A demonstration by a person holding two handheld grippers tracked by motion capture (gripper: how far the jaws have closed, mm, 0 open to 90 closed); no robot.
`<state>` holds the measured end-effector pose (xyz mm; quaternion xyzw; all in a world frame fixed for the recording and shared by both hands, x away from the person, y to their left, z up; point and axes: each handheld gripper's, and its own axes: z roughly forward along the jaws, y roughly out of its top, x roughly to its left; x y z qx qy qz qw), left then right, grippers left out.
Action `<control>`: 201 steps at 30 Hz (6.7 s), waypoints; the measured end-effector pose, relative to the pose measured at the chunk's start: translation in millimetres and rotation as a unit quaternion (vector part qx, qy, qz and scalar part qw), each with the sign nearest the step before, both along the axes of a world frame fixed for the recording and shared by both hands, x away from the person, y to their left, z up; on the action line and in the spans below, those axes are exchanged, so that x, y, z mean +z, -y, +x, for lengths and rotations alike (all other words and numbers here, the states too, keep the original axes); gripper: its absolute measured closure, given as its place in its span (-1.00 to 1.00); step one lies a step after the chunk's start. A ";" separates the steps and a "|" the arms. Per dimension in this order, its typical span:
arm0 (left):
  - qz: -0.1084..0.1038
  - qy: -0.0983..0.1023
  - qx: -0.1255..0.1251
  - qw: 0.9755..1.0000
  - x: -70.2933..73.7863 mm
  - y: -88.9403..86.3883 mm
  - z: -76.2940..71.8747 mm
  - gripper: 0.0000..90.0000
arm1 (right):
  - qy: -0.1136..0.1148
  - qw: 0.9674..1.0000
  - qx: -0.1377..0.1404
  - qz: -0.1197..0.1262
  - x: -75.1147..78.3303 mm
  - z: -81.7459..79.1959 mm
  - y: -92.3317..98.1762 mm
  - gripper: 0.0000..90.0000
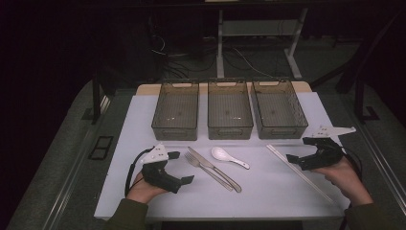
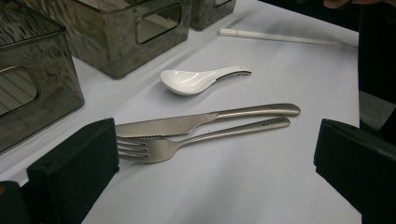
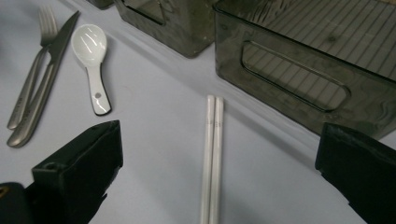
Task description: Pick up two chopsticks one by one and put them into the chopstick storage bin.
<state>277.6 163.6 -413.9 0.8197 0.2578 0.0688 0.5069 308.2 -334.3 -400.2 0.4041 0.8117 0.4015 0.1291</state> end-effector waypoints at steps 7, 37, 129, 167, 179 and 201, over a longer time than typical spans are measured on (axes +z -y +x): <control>0.002 0.003 0.002 1.000 0.5 -0.9 -0.8 -1.00 | -0.016 1.000 -0.011 -0.019 -2.4 1.3 4.7 -0.76; 0.006 -0.001 -0.001 1.000 -0.9 1.4 -1.2 -1.00 | -0.080 0.995 0.000 -0.057 -15.4 2.7 8.9 0.42; 0.013 0.002 0.009 1.000 -0.2 0.8 -4.1 -1.00 | -0.070 0.996 0.001 -0.054 -12.7 -4.5 18.4 0.88; 0.006 0.005 -0.006 1.000 -3.6 7.0 -5.7 -1.00 | -0.026 0.999 0.045 -0.011 38.1 17.0 -69.7 0.87; 0.003 0.007 -0.009 1.000 -2.5 6.3 -5.6 -1.00 | -0.014 0.998 0.054 -0.009 54.9 39.4 -107.5 0.88; -0.005 0.007 -0.010 1.000 -2.8 7.0 -5.5 -1.00 | -0.020 0.998 0.064 -0.011 69.7 87.6 -190.1 0.87</control>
